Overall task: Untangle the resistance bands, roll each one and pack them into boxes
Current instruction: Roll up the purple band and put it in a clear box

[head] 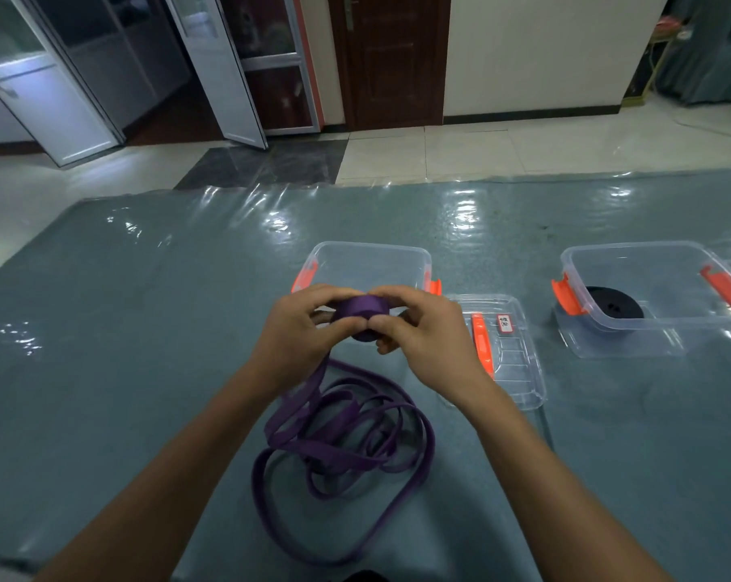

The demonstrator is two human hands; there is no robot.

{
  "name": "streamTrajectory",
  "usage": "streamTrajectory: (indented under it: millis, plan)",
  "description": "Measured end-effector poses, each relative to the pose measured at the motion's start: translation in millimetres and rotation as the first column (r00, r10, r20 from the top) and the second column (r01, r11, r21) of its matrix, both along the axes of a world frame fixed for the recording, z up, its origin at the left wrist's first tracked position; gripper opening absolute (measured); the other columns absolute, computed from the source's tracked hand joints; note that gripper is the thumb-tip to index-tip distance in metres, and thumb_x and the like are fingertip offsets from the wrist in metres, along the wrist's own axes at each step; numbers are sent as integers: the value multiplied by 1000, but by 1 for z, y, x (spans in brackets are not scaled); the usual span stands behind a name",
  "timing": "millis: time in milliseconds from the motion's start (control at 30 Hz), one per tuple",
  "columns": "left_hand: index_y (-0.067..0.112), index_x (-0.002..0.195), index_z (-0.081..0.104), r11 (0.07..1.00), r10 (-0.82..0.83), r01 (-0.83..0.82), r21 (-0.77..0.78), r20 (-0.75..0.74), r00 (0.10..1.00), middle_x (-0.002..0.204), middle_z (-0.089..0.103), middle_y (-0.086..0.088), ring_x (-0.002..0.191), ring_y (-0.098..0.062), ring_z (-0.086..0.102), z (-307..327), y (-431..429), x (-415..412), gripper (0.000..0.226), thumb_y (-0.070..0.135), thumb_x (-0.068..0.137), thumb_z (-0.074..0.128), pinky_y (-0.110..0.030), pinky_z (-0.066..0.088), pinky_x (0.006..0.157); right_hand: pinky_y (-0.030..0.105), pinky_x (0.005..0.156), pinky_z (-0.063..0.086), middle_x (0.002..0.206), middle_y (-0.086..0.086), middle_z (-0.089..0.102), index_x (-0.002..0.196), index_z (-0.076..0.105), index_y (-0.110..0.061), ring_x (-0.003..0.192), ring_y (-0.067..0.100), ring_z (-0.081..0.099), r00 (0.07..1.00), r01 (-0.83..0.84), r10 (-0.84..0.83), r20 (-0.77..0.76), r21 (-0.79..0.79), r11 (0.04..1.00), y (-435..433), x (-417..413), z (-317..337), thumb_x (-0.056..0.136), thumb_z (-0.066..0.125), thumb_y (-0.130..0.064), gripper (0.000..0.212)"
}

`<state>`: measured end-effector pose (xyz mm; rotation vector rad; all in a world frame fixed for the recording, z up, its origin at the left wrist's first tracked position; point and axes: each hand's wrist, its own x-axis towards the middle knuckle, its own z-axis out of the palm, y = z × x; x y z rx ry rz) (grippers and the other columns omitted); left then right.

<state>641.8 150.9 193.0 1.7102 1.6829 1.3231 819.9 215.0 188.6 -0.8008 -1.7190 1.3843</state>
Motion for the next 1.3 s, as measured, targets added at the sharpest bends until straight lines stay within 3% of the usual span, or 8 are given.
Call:
streamTrajectory:
  millis: [167,400,500,667,767,967,1133,1300]
  plan:
    - [14,103,75,998,65,-64,-14,287,956,97,78,-2,92,-18,73,-6,3,10,27,1,79,79,-24,56,83,35,66,62,105,14,72,113,66,-8,64,31,71,960,6,-96,-264,-322,947,-2,-3,-8,92,63,5,25]
    - [6,107,71,993,104,-58,-98,574,812,100,78,-9,92,-20,74,-20,2,19,31,6,76,74,-27,57,85,33,66,61,110,18,72,116,64,-4,69,29,70,892,53,-242,-383,-443,895,-20,-15,-23,95,60,3,23]
    - [1,109,71,987,145,-96,-128,454,879,100,77,-11,91,-22,74,-26,-1,12,39,11,72,79,-32,57,87,36,68,62,109,14,72,113,65,-12,71,28,71,926,38,-189,-327,-416,908,-18,-12,-29,95,62,0,22]
    - [6,106,75,997,54,-57,-51,-57,997,96,76,-3,88,-15,73,-18,-2,-8,29,6,78,82,-35,58,89,27,80,59,117,-9,71,126,66,-27,104,5,65,964,63,-145,223,336,940,1,6,-34,88,74,-22,39]
    - [9,104,76,1000,-19,19,1,-227,974,92,75,2,86,-14,71,-9,0,-8,28,8,76,84,-31,57,85,20,82,53,110,-10,73,124,68,-27,98,3,64,952,-76,-47,302,384,920,6,8,-20,87,73,-13,40]
    - [14,101,73,985,173,-163,-59,406,897,89,78,4,82,-12,72,-8,0,9,34,6,69,83,-22,57,81,29,73,61,96,-5,75,112,74,-13,90,12,72,998,28,-33,-60,-92,995,8,2,-8,84,70,7,35]
    - [12,106,73,980,194,-192,-48,413,890,93,79,4,90,-16,75,-13,2,15,39,5,70,84,-23,57,85,33,73,62,96,2,76,108,70,-14,91,22,74,952,40,-157,-263,-401,915,0,-6,-16,86,66,11,33]
    - [18,97,74,983,183,-169,-70,356,916,90,79,3,86,-17,76,-15,3,16,33,-2,73,83,-25,58,82,32,73,62,104,10,74,113,69,-8,94,22,74,920,78,-240,-308,-458,885,-7,-9,-25,88,64,10,31]
